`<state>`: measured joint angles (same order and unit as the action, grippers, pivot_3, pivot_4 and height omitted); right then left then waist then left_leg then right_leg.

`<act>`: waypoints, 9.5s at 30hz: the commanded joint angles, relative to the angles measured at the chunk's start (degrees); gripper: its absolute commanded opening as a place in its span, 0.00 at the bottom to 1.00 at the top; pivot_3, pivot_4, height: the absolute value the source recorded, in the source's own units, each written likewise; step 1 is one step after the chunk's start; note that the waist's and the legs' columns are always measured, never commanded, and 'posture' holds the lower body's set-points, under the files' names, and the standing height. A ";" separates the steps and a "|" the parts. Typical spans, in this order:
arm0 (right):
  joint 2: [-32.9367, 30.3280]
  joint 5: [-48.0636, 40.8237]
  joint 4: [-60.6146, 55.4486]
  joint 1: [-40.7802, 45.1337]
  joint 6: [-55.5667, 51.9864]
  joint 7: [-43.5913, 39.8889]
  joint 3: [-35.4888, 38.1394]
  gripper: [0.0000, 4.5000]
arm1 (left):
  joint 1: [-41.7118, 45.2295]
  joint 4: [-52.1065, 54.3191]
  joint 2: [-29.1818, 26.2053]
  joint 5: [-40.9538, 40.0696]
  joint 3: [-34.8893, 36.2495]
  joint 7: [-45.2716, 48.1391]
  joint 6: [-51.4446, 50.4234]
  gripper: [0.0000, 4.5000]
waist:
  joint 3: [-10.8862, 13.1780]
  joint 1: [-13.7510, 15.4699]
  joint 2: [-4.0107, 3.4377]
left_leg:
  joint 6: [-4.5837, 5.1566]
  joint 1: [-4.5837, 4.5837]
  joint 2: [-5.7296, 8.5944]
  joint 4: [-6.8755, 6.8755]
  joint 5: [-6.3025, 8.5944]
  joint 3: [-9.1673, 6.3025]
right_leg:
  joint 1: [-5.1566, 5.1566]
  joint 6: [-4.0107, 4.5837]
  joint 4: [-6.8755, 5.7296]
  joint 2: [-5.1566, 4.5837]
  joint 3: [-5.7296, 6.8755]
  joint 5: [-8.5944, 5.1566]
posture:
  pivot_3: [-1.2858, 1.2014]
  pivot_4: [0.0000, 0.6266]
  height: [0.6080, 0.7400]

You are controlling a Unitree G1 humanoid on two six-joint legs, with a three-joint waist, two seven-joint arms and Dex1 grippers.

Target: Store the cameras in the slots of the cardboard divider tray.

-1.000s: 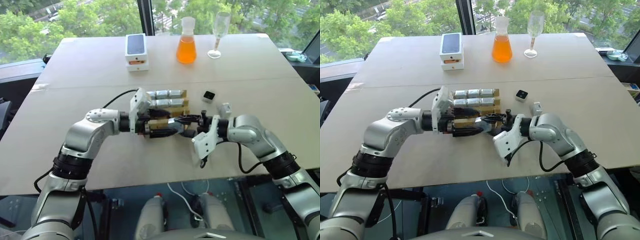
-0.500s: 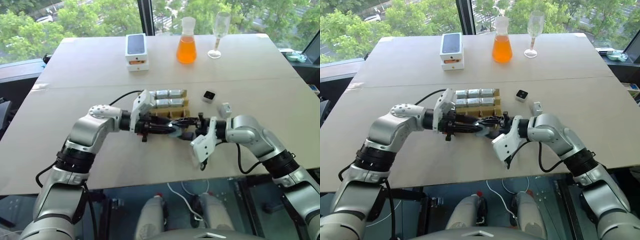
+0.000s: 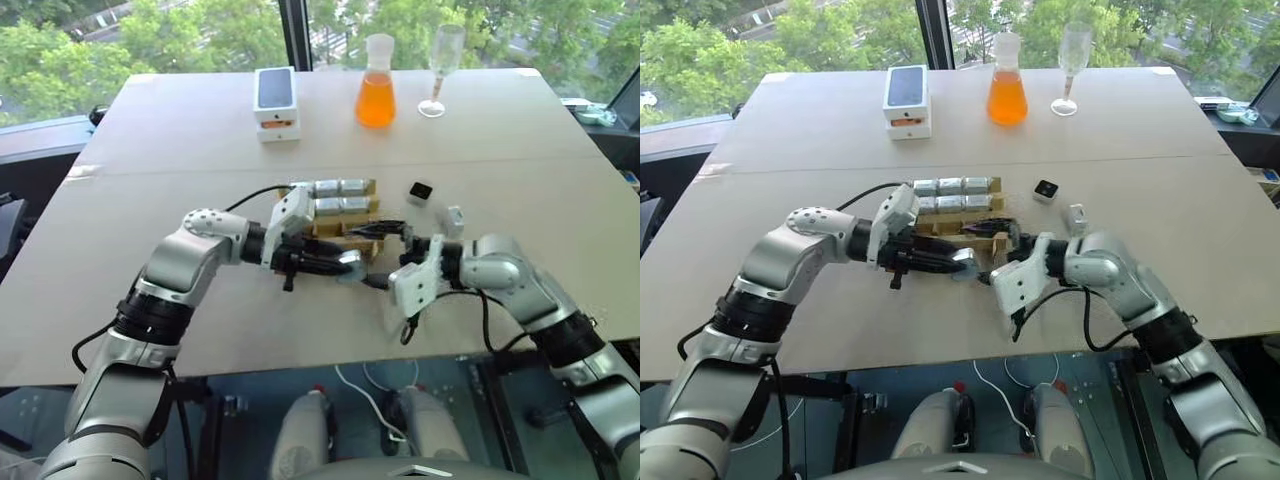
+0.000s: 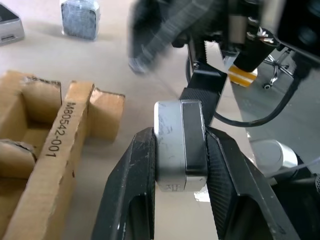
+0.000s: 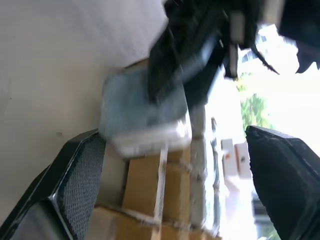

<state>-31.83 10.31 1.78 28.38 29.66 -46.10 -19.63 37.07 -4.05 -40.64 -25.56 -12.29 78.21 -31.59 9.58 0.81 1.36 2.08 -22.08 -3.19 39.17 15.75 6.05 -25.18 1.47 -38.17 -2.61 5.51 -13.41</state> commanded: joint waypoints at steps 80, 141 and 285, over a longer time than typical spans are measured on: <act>20.76 -23.21 -6.01 -14.62 -47.71 32.82 22.97 1.00 | -11.28 12.35 -9.63 -8.25 20.93 -9.92 7.93 0.98 | 0.08 -1.45 0.24 | 0.06 0.06 -0.01 0.11 0.05 0.04 | -0.16 -0.02 -0.53 -0.14 -0.16 -0.02 | 0.52 0.24 1.00; 27.24 -13.04 70.08 42.35 -8.07 -26.00 11.23 0.15 | -51.58 43.43 -3.52 -15.95 42.71 -30.70 -1.22 1.00 | 0.23 -2.62 0.06 | 0.04 0.08 -0.02 -0.09 0.05 0.16 | -0.30 0.11 -0.61 -0.45 -0.17 0.01 | 0.52 0.24 1.00; 10.26 29.08 27.56 22.88 29.91 22.24 2.28 0.42 | 4.61 -1.31 -0.39 -3.78 8.26 -15.00 0.58 1.00 | 0.35 -1.83 -0.02 | -0.26 0.12 -0.02 -0.71 -0.15 0.48 | -0.48 0.03 -0.17 -0.12 -0.36 0.02 | 0.52 0.24 1.00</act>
<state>-21.31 38.20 32.24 49.04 59.03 -27.20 -17.50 39.75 -4.91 -40.91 -30.26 -4.08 61.46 -32.10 9.92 -1.02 1.34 1.81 -21.96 -3.22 38.46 15.60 6.54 -25.66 1.50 -38.35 -2.71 5.15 -13.39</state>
